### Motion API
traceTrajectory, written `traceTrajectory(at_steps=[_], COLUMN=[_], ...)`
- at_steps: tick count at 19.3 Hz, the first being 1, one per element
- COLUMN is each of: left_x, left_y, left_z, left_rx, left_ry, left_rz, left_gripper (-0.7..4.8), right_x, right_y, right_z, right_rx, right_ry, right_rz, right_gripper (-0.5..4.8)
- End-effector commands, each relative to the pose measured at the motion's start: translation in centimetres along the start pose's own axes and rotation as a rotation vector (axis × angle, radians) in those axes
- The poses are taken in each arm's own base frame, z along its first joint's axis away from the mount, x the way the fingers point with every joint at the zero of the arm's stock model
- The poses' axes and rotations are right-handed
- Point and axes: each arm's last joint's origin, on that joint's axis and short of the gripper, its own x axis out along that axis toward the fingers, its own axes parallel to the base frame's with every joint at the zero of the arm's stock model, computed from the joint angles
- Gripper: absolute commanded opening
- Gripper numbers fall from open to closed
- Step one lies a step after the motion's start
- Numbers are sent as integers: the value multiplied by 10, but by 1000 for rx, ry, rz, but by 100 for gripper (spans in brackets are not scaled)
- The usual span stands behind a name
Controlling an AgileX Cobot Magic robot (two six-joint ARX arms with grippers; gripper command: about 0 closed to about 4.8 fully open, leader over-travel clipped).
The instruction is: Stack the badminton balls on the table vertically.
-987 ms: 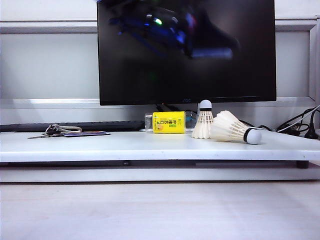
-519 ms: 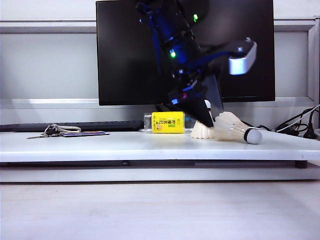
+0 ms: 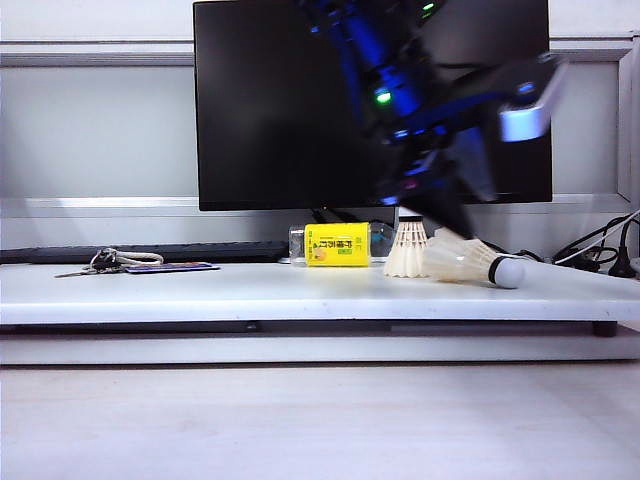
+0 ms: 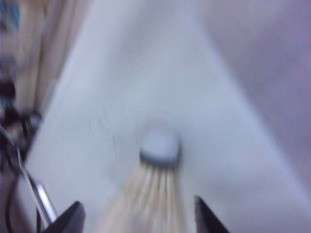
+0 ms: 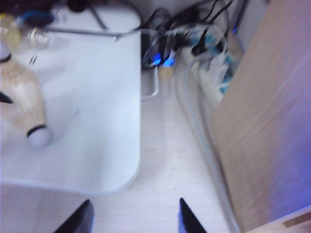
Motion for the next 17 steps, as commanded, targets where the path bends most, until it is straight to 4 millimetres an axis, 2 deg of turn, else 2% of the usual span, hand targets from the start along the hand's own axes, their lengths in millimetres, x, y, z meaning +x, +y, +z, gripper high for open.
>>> traceTrajectory(at_steps=[1, 4, 11, 17], left_x=[3, 9, 28, 27], left_y=[0, -1, -2, 11], left_z=[15, 19, 14, 13], left_rx=[23, 20, -4, -29], left_ry=[-39, -47, -23, -24], left_rz=[6, 12, 29, 72], left_gripper=[304, 304, 303, 290], right_x=[-1, -2, -10, -10], right_y=[0, 0, -2, -2], right_z=[0, -1, -3, -4], right_rx=[11, 11, 17, 17], right_ry=[5, 3, -25, -26], right_rz=[20, 20, 14, 15], right_gripper=[229, 229, 229, 229])
